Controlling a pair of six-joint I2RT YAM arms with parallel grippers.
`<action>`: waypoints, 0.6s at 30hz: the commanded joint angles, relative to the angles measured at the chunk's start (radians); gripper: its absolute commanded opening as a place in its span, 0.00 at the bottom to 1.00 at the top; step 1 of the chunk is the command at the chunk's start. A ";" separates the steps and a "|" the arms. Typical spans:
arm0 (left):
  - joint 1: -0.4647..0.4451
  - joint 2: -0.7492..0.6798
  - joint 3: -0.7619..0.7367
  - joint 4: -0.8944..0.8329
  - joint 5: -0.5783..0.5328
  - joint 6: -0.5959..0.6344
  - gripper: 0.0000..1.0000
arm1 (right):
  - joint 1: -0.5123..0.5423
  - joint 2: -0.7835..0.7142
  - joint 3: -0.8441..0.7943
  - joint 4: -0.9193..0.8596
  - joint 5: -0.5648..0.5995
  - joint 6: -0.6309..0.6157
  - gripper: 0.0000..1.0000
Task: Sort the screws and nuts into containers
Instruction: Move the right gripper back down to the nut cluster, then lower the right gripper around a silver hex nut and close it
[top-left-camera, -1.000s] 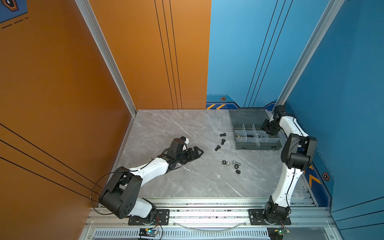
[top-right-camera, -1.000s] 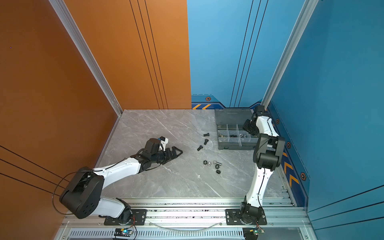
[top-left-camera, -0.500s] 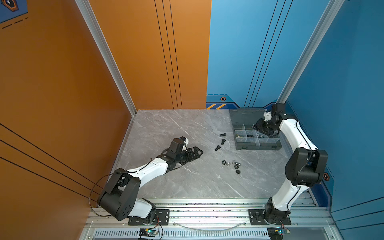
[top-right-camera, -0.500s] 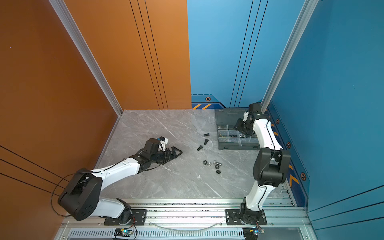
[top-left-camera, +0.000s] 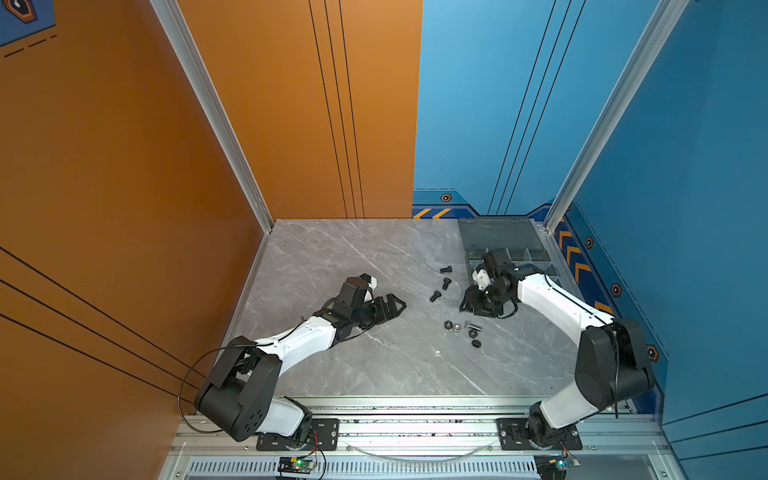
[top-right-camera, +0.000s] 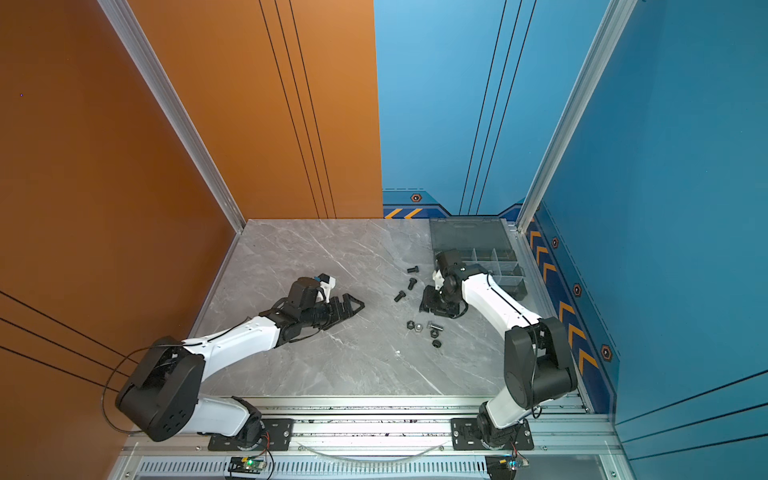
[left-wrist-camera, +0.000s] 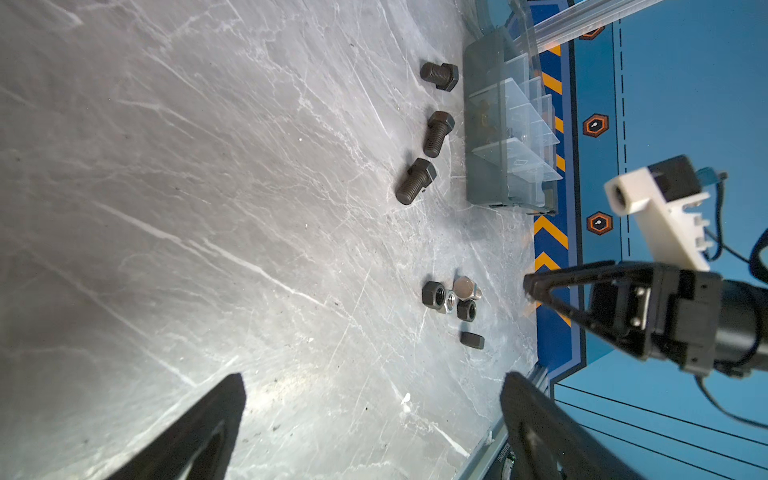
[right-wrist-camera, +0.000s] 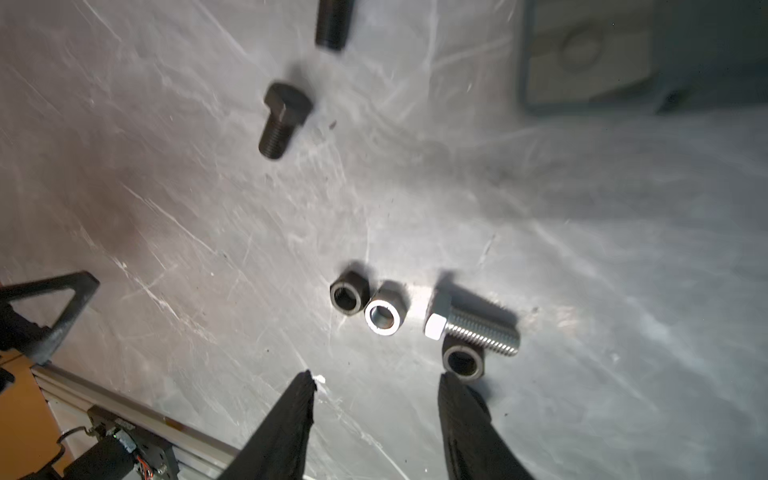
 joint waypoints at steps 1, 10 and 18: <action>0.006 -0.018 -0.020 0.007 0.010 0.006 0.98 | 0.046 -0.049 -0.067 0.054 0.040 0.080 0.52; 0.004 -0.005 -0.014 0.009 0.013 0.004 0.98 | 0.141 -0.044 -0.121 0.047 0.134 0.096 0.51; 0.004 -0.012 -0.009 -0.002 0.007 0.004 0.98 | 0.185 0.019 -0.085 0.048 0.199 0.097 0.51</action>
